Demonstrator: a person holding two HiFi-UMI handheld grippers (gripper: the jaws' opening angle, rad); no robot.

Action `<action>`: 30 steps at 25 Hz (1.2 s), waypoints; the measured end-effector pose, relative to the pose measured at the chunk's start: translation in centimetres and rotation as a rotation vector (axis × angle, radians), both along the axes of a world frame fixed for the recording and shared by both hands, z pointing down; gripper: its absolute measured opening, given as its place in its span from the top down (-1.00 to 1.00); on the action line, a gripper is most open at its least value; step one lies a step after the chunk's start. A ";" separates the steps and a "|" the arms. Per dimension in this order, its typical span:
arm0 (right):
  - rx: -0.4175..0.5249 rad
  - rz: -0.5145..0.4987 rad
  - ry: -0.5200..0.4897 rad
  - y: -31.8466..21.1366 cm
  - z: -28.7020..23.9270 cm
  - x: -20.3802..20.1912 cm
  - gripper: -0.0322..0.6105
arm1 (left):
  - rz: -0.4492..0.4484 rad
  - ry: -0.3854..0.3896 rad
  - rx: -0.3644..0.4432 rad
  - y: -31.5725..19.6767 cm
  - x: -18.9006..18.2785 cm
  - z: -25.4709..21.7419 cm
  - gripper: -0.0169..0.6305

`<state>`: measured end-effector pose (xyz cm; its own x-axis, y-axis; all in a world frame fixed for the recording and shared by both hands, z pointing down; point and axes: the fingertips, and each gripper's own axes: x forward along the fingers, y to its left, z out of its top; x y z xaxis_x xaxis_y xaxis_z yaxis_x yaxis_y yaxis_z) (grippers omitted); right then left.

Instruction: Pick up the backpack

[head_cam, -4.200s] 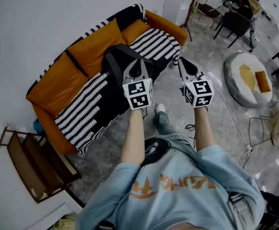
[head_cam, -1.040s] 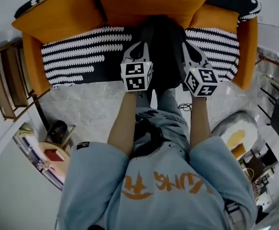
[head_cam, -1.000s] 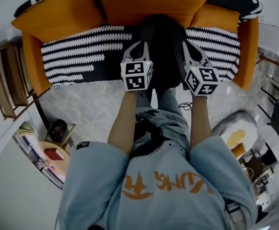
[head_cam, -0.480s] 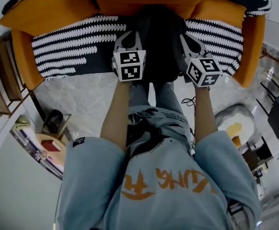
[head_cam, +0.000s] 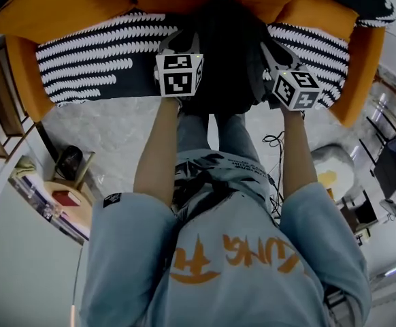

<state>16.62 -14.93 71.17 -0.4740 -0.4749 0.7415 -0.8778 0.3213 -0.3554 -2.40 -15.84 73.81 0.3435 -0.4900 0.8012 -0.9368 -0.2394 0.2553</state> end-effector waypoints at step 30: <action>-0.361 -0.030 -0.325 -3.6 9.1 -2.1 0.19 | 0.139 0.619 -0.380 -1.7 4.0 7.3 0.29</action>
<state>14.56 -18.55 80.22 -0.7182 -0.1970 0.6674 -0.6948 0.1506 -0.7033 1.60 -17.58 81.08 0.8261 -0.1361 0.5468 -0.5622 -0.1350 0.8159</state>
